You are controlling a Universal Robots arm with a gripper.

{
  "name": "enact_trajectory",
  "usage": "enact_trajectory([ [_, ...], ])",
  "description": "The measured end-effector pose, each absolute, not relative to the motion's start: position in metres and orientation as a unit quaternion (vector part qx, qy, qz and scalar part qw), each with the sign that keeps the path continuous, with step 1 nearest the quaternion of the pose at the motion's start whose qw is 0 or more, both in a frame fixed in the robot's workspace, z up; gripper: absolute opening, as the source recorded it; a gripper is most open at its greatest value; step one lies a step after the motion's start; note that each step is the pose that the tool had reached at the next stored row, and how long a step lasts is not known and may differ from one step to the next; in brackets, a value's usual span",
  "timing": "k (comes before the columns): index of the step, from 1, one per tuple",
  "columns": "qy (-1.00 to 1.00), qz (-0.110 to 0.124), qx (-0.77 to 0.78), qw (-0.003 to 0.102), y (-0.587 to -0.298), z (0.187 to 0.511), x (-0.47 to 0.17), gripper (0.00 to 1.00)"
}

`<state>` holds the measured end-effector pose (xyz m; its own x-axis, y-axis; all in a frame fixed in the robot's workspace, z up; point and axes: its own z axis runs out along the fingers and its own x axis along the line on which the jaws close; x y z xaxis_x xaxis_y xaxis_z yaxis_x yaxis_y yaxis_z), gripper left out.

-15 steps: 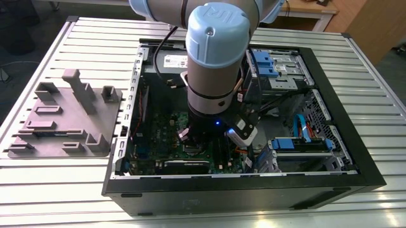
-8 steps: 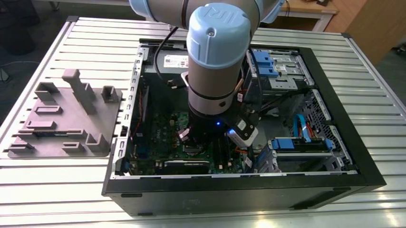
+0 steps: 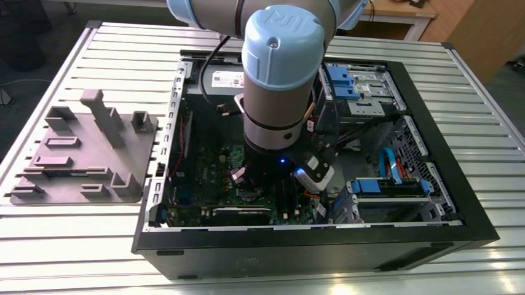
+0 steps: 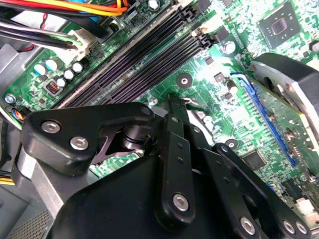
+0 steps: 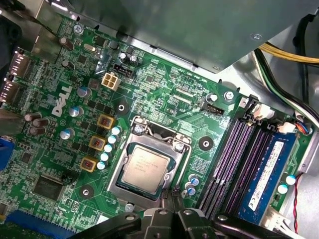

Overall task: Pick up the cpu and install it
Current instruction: 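Install the first cpu locking lever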

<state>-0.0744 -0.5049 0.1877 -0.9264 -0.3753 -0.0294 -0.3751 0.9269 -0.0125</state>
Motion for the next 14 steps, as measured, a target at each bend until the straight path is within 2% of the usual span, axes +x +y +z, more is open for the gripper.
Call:
enact_trajectory([
  [14,0.984,-0.005,-0.177,0.015,-0.5048,0.1951,-0.0745,0.1],
])
